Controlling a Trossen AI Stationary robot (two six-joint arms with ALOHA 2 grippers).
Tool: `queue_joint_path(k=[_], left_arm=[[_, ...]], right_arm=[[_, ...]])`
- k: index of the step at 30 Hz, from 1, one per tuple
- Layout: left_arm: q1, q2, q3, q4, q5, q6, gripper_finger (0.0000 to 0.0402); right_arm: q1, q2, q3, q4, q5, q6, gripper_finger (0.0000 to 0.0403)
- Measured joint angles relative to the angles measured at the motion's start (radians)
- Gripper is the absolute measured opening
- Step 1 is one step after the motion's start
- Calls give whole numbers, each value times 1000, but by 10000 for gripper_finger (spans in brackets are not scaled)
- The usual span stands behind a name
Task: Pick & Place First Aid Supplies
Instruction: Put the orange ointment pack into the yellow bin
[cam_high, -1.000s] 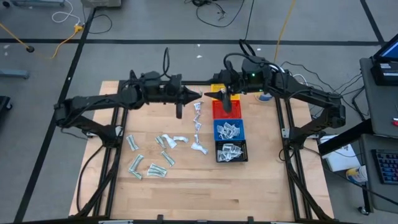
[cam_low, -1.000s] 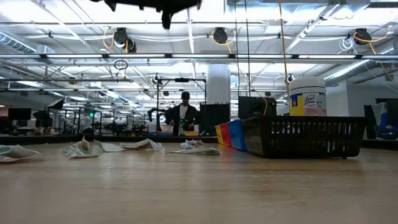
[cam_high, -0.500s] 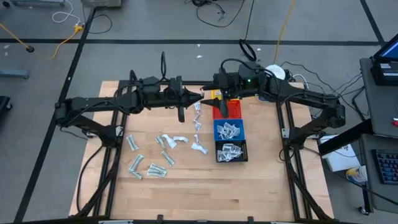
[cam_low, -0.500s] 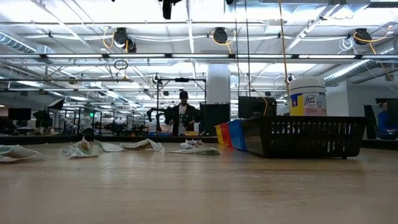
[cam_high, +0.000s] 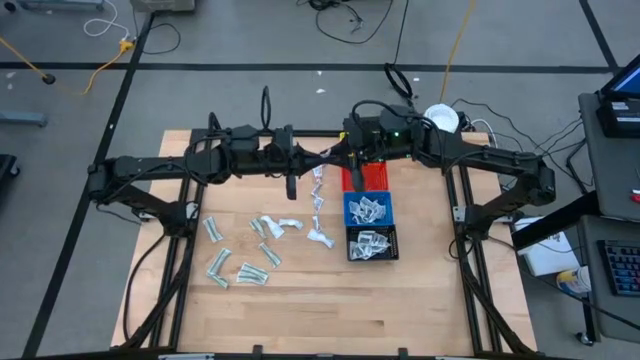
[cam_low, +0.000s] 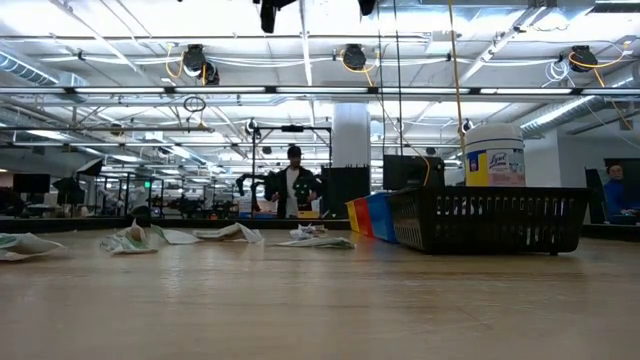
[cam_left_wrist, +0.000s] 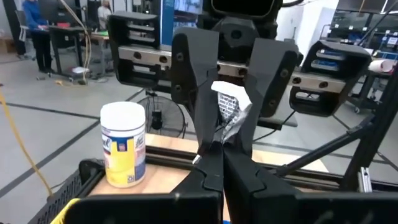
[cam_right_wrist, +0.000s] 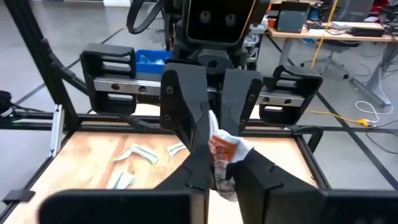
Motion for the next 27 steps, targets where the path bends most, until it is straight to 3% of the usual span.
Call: queue_joint_path(k=[11, 20, 27], left_arm=[[-7, -1, 0, -14, 6, -62, 12], [0, 8, -3, -88, 55, -144, 111], [18, 5, -1, -133, 195, -199, 159]], right_arm=[[0, 0, 0, 2, -9, 5, 45], [-7, -43, 2, 1, -7, 4, 2], [-46, -77, 3, -103, -10, 25, 1]])
